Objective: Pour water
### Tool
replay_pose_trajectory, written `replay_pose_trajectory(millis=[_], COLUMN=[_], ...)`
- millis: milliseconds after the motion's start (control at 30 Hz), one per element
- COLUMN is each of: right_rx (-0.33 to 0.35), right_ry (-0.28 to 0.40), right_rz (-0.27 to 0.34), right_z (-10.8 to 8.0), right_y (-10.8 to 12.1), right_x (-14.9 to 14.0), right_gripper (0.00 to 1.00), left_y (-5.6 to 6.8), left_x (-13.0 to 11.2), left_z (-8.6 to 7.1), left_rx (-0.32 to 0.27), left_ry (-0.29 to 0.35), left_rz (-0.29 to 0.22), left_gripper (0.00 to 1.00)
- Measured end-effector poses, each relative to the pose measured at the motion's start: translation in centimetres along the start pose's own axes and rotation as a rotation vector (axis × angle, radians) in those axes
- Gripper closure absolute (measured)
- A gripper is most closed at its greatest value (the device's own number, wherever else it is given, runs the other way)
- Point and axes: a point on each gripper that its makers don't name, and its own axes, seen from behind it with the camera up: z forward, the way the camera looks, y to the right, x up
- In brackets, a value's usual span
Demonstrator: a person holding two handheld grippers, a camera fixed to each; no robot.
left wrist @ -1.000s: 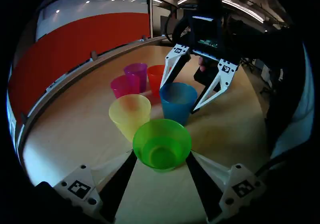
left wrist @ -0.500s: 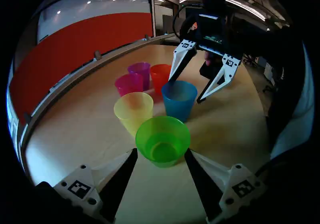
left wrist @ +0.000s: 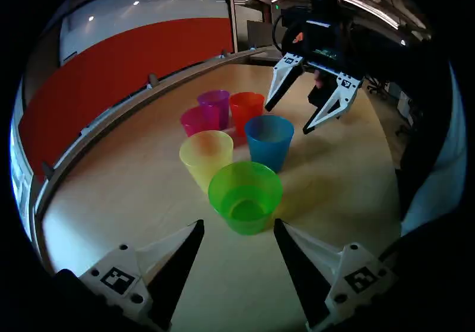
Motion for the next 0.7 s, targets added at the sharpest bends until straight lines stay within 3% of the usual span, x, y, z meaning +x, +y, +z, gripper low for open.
replay_pose_trajectory(millis=[400, 700], right_rx=[-0.036, -0.127], right_ry=[0.017, 0.078], right_rz=[0.011, 0.061], right_z=[-1.3, -3.6], right_y=[-0.1, 1.5], right_x=[0.2, 1.7], right_gripper=[0.0, 0.0], left_y=[-0.1, -2.2], left_x=[-0.1, 1.2], left_z=[-1.3, -4.2], left_rx=[0.033, 0.135], left_ry=[0.001, 0.094], left_rz=[0.004, -0.071], left_gripper=[0.14, 0.14])
